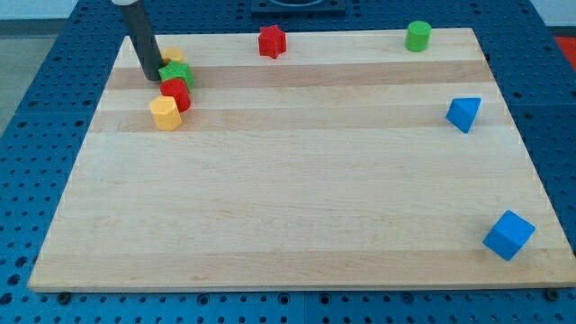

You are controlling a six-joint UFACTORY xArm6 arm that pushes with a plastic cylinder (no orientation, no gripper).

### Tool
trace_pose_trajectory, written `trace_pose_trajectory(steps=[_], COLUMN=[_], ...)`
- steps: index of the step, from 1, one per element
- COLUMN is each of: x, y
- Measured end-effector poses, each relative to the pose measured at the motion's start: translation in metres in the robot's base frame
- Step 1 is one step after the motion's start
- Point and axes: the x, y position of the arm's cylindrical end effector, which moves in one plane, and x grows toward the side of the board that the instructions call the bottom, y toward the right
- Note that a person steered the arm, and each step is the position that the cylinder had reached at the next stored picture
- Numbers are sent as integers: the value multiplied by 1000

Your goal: Push the yellow heart into the green star

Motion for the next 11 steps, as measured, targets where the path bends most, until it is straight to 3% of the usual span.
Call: trace_pose_trajectory(steps=[2,4,11], x=[-22,-51,-38], y=[-40,-32,15])
